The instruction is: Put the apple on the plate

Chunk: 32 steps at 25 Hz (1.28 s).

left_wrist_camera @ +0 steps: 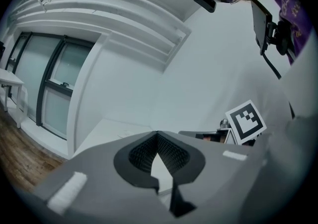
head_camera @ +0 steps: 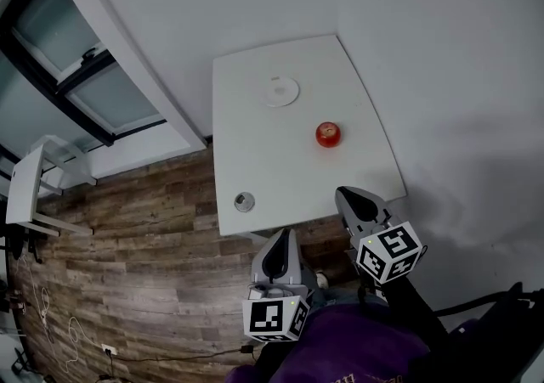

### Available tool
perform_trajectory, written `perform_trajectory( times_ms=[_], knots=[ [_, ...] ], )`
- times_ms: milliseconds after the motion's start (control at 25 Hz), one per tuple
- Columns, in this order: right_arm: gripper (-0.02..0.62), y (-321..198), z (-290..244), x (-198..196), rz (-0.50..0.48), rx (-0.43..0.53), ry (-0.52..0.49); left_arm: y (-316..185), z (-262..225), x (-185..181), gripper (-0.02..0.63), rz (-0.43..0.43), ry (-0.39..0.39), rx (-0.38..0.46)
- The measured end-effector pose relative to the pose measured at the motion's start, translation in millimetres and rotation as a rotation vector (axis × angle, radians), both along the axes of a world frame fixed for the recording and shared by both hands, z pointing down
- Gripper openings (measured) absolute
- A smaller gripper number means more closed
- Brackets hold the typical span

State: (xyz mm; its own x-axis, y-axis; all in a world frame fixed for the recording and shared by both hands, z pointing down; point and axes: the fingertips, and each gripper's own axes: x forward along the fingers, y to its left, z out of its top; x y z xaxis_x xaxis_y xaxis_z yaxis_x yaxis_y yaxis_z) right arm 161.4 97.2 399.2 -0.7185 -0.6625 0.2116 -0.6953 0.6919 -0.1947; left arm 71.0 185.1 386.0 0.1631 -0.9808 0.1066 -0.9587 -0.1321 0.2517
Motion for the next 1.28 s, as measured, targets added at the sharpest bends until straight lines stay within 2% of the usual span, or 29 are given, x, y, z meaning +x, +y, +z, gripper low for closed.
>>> perform_trajectory(
  times_ms=[280,680,1280],
  knots=[
    [0.011,-41,4,-16,0.025,0.006,0.02,-45,2,-20,0.006,0.038,0.005,0.015],
    [0.011,-109,-3,-54,0.089,0.021,0.041,-120,-9,-71,0.006,0.076,0.005,0.025],
    [0.011,-184,19,-67,0.204,-0.031,0.108,-198,4,-117,0.006,0.147,0.032,-0.012]
  ],
)
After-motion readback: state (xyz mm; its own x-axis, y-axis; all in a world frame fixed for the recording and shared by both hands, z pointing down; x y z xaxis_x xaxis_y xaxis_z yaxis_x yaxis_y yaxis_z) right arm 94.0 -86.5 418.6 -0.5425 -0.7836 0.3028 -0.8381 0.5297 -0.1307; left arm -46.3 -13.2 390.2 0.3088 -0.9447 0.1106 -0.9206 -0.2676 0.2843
